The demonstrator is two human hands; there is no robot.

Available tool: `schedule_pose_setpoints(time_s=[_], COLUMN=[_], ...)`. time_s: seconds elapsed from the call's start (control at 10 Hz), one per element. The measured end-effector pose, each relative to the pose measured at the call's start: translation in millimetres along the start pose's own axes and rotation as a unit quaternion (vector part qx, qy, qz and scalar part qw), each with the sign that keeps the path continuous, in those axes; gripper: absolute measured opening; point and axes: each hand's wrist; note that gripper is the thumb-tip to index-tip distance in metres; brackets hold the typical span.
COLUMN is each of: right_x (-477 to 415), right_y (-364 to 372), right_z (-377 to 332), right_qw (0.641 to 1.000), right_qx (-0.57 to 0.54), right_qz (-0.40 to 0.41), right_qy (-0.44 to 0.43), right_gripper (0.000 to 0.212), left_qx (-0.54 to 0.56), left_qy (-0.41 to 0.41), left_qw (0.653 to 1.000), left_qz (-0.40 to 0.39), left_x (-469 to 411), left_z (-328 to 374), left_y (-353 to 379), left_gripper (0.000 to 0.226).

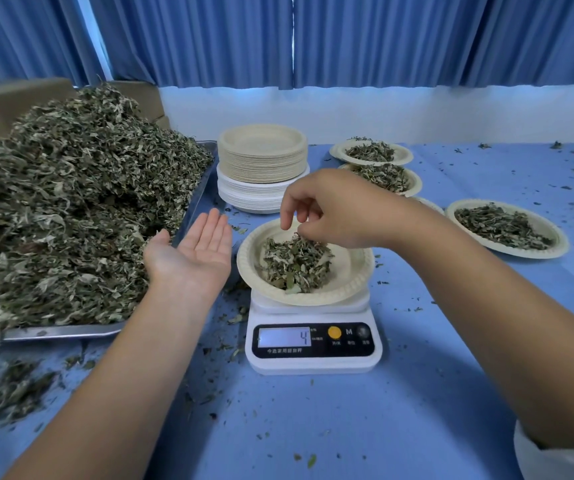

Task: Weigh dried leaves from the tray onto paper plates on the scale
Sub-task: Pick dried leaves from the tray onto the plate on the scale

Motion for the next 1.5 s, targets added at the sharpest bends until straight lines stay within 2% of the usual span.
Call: schedule_pose_setpoints(time_s=[0.4, 0.7, 1.1, 1.3, 1.5], right_x=[3, 3, -17, -60, -107], right_y=[0, 4, 19, 35, 61], right_z=[-2, -4, -7, -43, -87], right_qw=[0.999, 0.999, 0.998, 0.995, 0.987], right_qx=[-0.004, -0.029, -0.051, -0.007, 0.021], right_qz=[-0.043, -0.029, 0.033, -0.002, -0.057], right_qy=[-0.007, -0.02, -0.032, -0.1, -0.15], right_gripper=[0.022, 0.01, 0.009, 0.016, 0.029], left_qx=[-0.002, -0.004, -0.011, -0.009, 0.076], left_qy=[-0.002, -0.004, -0.005, -0.02, -0.046], left_qw=[1.0, 1.0, 1.0, 0.999, 0.996], left_qz=[0.0, 0.003, 0.016, 0.027, 0.024], left_x=[-1, -2, 0, -1, -4], left_z=[0, 1, 2, 4, 10], left_y=[-1, -1, 1, 1, 0], left_gripper=[0.056, 0.056, 0.048, 0.049, 0.039])
Point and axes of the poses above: each hand's wrist, its own x-axis away from the middle knuckle, its own y-axis out of the palm, z = x × y, and after that the axes turned 1 degree about z, right-handed
